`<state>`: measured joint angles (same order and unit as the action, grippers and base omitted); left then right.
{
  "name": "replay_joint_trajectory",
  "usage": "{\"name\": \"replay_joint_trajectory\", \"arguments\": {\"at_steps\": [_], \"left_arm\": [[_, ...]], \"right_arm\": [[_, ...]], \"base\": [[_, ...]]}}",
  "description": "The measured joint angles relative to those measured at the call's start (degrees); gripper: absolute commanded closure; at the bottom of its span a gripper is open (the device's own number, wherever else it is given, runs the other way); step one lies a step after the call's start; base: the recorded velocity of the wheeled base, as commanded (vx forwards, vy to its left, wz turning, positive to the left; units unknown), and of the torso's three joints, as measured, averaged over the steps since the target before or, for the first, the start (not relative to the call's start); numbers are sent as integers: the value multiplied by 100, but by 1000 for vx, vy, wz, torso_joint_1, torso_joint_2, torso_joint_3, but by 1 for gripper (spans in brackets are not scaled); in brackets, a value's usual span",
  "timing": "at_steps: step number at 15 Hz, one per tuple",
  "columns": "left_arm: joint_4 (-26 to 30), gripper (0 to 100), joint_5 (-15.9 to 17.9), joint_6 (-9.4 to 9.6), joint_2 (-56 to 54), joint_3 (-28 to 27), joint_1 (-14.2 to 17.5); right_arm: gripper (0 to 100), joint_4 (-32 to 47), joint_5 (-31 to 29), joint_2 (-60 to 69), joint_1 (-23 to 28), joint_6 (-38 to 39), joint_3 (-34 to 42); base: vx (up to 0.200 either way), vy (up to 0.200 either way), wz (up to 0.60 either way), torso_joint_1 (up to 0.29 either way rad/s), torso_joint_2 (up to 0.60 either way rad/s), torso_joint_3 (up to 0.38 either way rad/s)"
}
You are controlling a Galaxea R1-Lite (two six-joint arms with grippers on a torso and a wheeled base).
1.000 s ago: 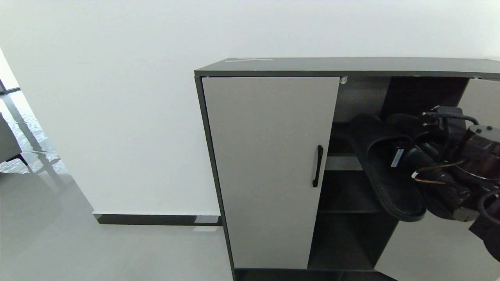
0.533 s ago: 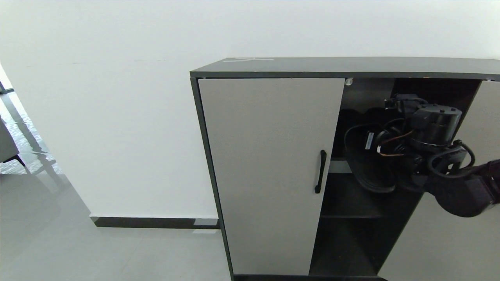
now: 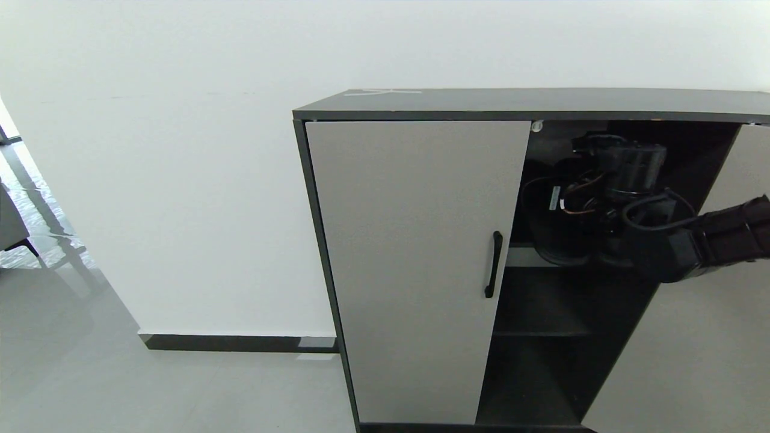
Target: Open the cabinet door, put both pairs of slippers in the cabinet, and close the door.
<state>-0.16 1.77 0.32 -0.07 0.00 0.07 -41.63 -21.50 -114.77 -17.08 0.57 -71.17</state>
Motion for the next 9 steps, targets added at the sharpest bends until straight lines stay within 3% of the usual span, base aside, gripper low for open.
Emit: {"name": "replay_joint_trajectory", "arguments": {"at_steps": [5, 9], "left_arm": [[0, 100, 0, -5, 0, 0, 0], [0, 100, 0, -5, 0, 0, 0]], "right_arm": [[100, 101, 2, -656, 112, 87, -719], [100, 769, 88, -959, 160, 468, -1309]], "base": [[0, 0, 0, 0, 0, 0], [0, 0, 0, 0, 0, 0]]}}
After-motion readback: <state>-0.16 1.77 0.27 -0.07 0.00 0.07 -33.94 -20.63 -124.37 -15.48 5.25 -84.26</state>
